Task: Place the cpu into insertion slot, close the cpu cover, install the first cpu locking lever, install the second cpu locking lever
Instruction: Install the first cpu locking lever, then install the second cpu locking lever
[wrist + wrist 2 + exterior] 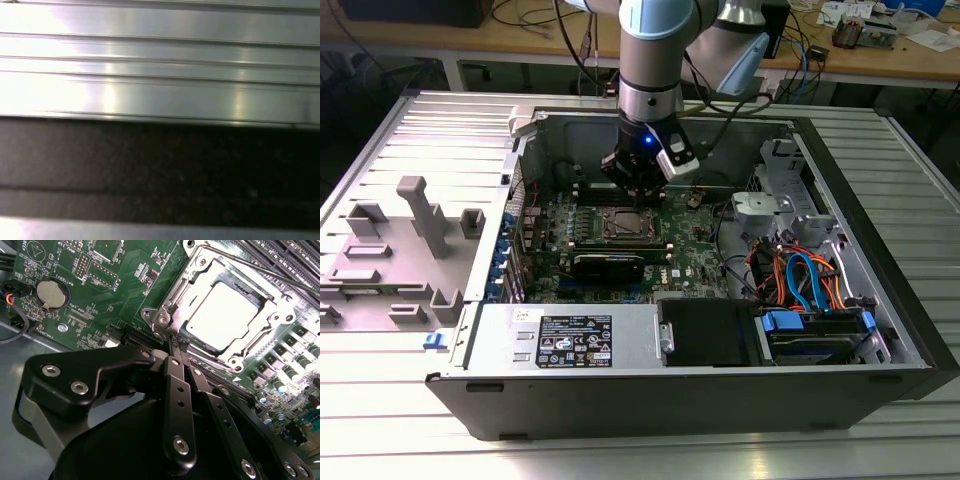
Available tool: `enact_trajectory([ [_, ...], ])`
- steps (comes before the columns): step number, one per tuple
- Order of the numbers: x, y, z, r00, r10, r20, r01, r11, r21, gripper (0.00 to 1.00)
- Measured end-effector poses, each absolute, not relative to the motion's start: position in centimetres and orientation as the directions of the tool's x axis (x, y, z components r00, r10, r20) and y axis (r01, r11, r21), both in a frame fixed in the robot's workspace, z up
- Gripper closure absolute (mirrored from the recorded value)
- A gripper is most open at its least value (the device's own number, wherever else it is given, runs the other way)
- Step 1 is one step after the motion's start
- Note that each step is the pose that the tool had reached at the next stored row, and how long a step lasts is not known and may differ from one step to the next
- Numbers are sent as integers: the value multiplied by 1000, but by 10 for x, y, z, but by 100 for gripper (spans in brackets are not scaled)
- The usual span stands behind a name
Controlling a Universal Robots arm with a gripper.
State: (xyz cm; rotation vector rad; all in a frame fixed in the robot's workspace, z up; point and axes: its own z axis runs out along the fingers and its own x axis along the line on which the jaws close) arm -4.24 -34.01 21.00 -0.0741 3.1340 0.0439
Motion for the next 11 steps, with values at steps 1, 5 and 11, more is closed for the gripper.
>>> enact_trajectory([
  [1, -42, -340, 210, -999, -47, -7, -47, 998, 28, 89],
  [5, -42, -340, 211, -999, -47, -7, -47, 999, 28, 89],
  [11, -42, -342, 211, -999, -47, -7, -47, 998, 28, 89],
])
